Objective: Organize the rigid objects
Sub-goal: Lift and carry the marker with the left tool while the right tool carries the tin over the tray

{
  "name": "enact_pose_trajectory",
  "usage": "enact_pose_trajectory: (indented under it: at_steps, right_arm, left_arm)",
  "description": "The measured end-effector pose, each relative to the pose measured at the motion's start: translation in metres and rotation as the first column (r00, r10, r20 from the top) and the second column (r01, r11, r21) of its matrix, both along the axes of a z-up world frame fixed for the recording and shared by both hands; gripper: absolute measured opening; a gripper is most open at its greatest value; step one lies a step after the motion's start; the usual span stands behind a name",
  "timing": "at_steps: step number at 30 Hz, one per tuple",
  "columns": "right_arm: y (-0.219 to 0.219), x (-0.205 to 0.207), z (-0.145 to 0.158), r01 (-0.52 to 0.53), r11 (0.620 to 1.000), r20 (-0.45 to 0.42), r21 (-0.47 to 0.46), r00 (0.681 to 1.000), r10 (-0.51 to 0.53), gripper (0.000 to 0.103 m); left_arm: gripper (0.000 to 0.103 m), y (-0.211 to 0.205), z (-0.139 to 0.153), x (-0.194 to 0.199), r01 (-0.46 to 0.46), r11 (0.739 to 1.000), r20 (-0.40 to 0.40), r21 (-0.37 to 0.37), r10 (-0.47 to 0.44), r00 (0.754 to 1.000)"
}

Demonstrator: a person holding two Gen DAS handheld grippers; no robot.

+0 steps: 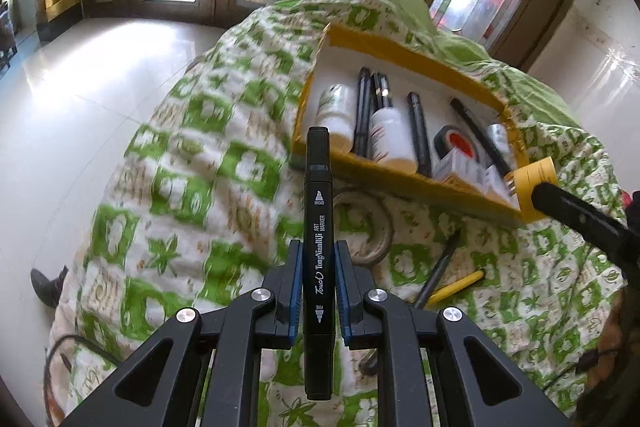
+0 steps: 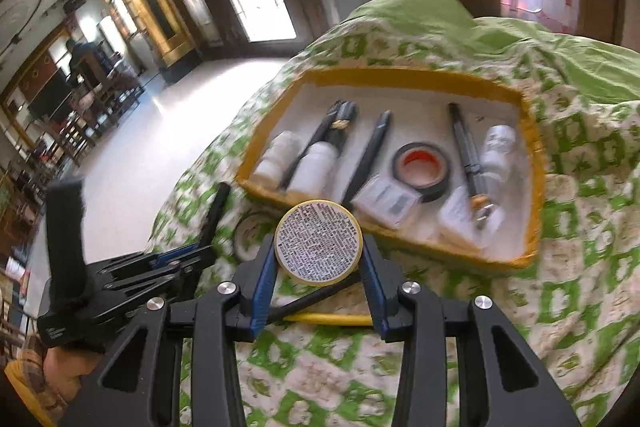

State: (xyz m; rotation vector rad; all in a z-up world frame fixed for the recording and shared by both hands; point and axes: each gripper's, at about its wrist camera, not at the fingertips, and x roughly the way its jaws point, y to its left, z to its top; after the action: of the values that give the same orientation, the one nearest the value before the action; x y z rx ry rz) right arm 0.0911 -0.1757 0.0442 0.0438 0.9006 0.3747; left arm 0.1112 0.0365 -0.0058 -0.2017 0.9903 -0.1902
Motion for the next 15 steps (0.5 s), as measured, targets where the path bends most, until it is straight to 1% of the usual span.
enact_pose_trajectory:
  at_steps: [6, 10, 15]
  right_arm:
    - [-0.032, 0.025, 0.016, 0.082, 0.996, 0.008, 0.028, 0.997, -0.082, 0.039]
    - [-0.045, 0.043, 0.022, 0.108, 0.994, 0.014, 0.010, 0.994, -0.108, 0.039]
    - [-0.064, 0.068, 0.023, 0.143, 0.990, -0.006, 0.011, 0.990, -0.143, 0.039]
  left_arm:
    - [0.014, -0.011, 0.018, 0.028, 0.040, 0.999, 0.020, -0.011, -0.039, 0.999]
    - [0.014, -0.022, 0.026, 0.060, 0.063, 0.998, 0.022, -0.012, -0.063, 0.998]
    - [0.014, -0.029, 0.031, 0.102, 0.067, 0.998, 0.024, -0.022, -0.066, 0.998]
